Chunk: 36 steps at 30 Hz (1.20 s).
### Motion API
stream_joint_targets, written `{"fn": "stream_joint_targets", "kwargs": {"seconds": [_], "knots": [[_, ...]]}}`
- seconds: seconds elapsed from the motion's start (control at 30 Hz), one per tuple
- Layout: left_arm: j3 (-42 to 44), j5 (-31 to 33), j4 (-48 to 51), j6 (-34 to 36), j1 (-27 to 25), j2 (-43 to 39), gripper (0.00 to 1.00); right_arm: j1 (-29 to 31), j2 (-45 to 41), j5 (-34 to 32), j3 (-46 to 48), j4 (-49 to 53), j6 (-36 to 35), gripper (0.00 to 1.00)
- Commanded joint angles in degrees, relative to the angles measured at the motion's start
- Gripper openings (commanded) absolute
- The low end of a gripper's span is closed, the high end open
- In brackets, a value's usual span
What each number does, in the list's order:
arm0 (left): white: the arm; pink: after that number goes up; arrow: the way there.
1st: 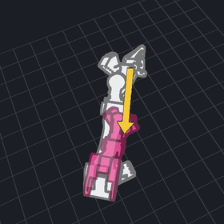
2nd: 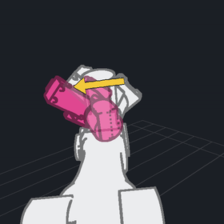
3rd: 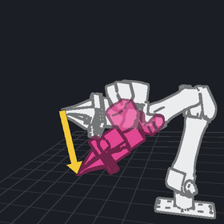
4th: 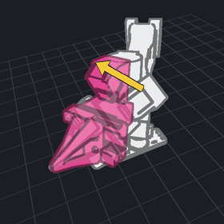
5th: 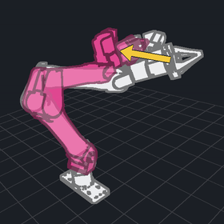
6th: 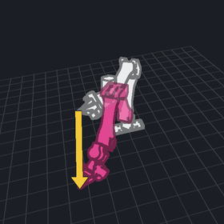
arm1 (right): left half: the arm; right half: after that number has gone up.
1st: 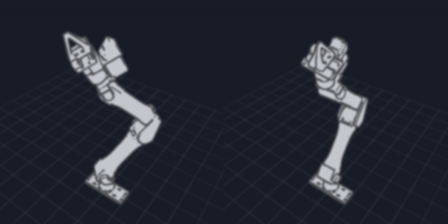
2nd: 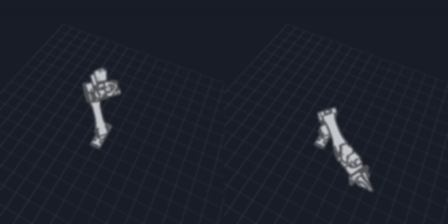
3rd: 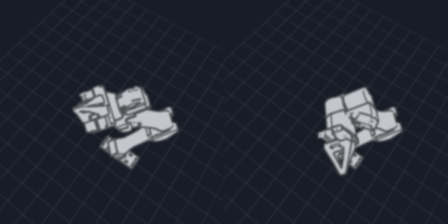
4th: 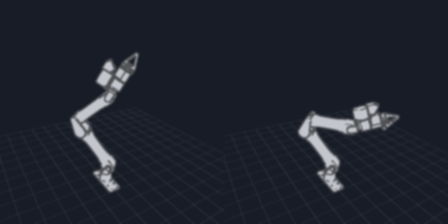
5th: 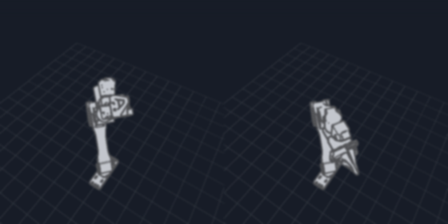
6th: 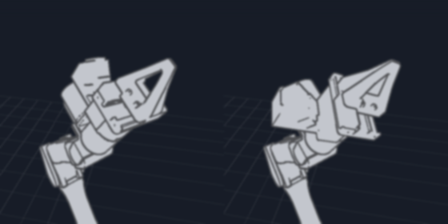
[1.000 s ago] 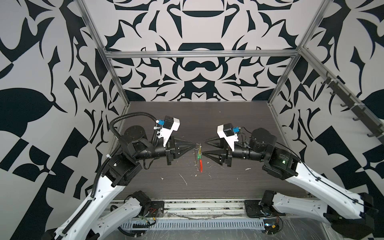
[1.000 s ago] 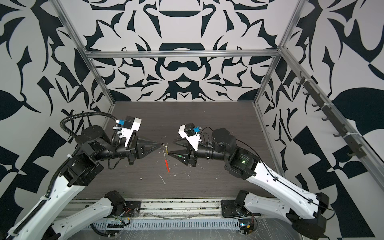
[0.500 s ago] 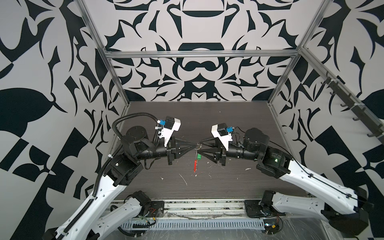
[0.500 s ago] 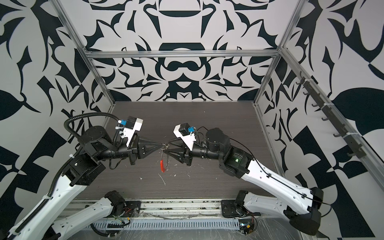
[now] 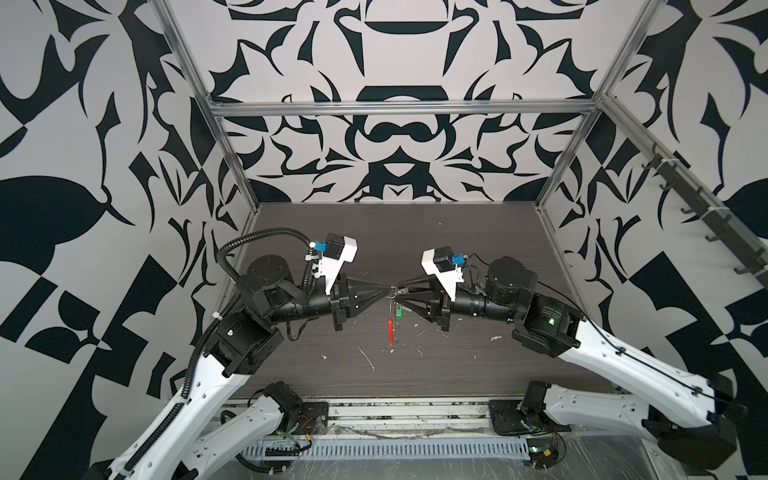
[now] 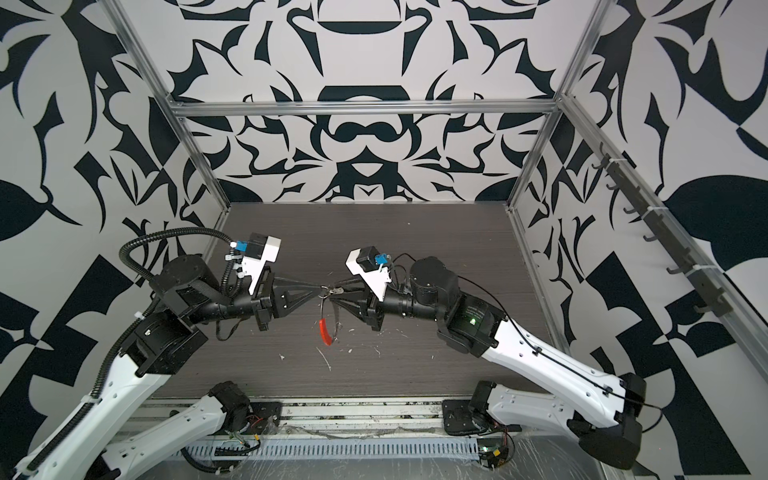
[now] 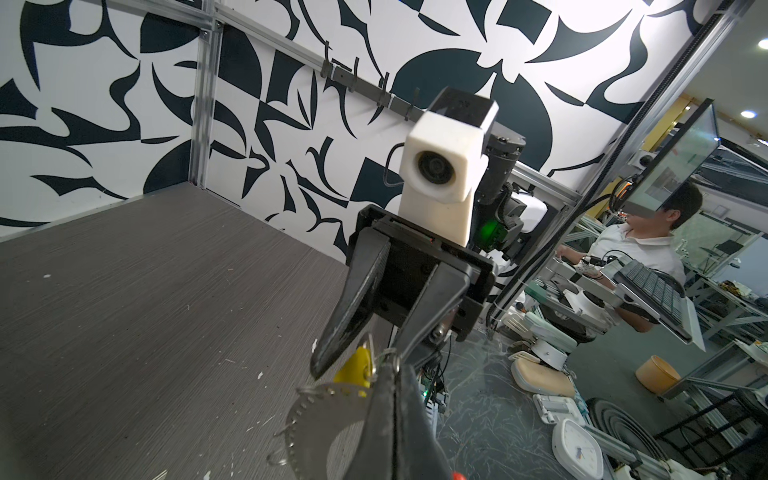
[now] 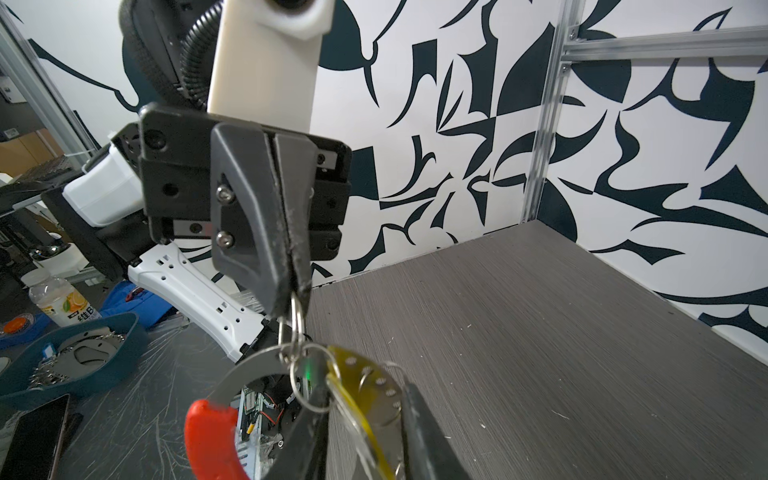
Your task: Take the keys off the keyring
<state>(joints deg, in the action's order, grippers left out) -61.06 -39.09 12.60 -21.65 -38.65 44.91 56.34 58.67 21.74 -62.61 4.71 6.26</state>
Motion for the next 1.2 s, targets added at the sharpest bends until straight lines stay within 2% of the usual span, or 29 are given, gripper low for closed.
{"fn": "stream_joint_targets", "kwargs": {"seconds": [0.0,0.27,0.33,0.47,0.57,0.73,0.83,1.17], "knots": [[0.45,0.86,-1.45,0.19,-0.11,-0.77,0.0,0.35,-1.1,-0.47,-1.7,-1.43,0.02,0.32],[0.48,0.61,-1.67,0.08,-0.11,-0.45,0.0,0.44,-1.46,0.55,-1.46,-1.15,-0.02,0.28],[0.53,0.29,-2.04,-0.13,-0.11,-0.35,0.0,0.5,-1.15,1.34,-1.59,-1.33,-0.02,0.3],[0.41,-0.51,-2.25,-0.43,-0.11,-0.26,0.0,0.52,-0.49,0.35,-2.18,-0.44,-0.41,0.4],[0.44,-0.67,-2.27,-0.43,-0.11,-0.23,0.0,0.56,-0.49,-0.05,-2.24,-0.1,-0.72,0.4],[0.42,-2.04,-2.56,-0.59,-0.12,-0.06,0.0,0.53,0.14,-0.46,-2.96,0.53,-1.24,0.45],[0.43,-2.89,-2.6,-0.83,-0.11,0.1,0.0,0.54,0.16,-1.03,-3.23,0.57,-1.67,0.46],[0.97,-1.53,-2.98,-1.29,-0.11,-0.08,0.0,0.53,0.54,0.7,-4.5,-0.84,-2.22,0.47]]}}
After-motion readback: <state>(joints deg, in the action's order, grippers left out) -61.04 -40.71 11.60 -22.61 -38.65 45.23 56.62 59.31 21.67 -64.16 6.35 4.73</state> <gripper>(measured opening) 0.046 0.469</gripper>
